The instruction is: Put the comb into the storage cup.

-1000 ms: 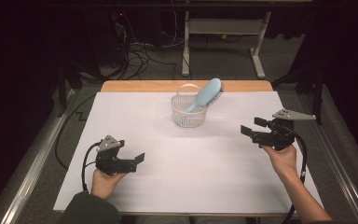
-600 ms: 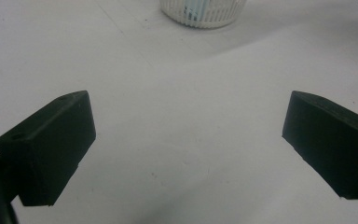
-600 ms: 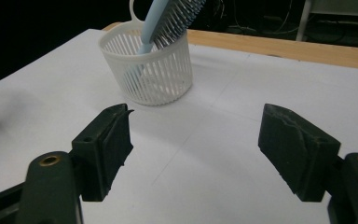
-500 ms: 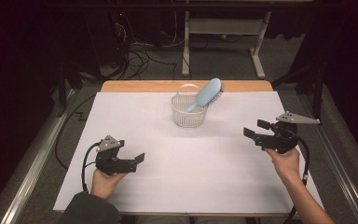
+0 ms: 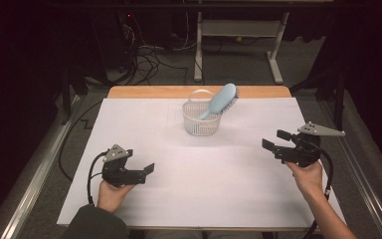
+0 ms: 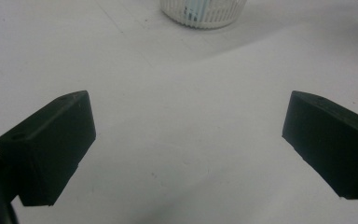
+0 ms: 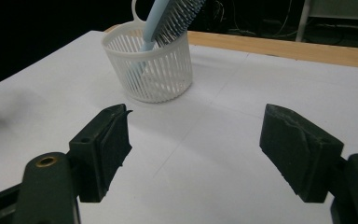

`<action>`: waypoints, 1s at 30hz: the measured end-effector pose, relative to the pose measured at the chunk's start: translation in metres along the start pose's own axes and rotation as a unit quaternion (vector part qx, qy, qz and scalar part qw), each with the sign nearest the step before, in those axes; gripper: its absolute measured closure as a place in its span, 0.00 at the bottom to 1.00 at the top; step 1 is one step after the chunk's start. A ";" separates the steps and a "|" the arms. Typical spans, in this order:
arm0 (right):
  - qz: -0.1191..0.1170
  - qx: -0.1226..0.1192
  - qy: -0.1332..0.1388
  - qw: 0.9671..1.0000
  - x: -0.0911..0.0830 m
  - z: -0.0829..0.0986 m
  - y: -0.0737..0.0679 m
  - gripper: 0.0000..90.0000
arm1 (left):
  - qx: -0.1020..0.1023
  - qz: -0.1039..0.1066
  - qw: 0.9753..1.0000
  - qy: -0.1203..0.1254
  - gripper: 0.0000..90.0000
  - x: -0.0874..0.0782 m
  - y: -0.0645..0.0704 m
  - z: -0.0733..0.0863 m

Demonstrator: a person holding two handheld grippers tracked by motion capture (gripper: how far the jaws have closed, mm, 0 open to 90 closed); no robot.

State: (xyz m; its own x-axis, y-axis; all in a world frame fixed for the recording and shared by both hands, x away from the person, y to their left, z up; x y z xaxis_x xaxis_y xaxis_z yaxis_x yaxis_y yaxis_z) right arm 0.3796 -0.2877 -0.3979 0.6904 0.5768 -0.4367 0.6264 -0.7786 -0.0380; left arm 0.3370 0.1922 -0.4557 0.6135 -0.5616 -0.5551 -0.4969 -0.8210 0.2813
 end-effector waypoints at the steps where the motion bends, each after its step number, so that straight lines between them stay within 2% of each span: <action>1: 0.001 0.000 0.000 1.000 -0.001 0.001 0.000 0.27 | 0.000 0.000 1.000 0.000 0.02 0.000 0.000 0.000; 18: 0.008 0.000 0.000 1.000 -0.008 0.008 0.000 0.27 | -0.002 0.000 1.000 -0.002 0.02 0.001 0.000 0.000; 30: 0.017 0.011 0.006 1.000 -0.016 0.017 0.002 0.26 | -0.003 0.000 1.000 -0.003 0.02 0.002 0.000 0.000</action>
State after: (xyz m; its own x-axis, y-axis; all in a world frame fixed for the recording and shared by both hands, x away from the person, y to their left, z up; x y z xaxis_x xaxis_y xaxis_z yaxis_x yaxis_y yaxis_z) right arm 0.3640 -0.3029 -0.4063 0.7162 0.5520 -0.4270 0.5936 -0.8036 -0.0431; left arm 0.3377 0.1911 -0.4568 0.6106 -0.5605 -0.5594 -0.4930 -0.8219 0.2854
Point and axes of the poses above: each handheld gripper's, and its own axes: x roughly forward along the jaws, z roughly out of its underside, y roughly to its right, the point moved 3 cm from there along x, roughly forward along the jaws, and after that the axes turned 8 degrees about -x, right-handed, at the moved point
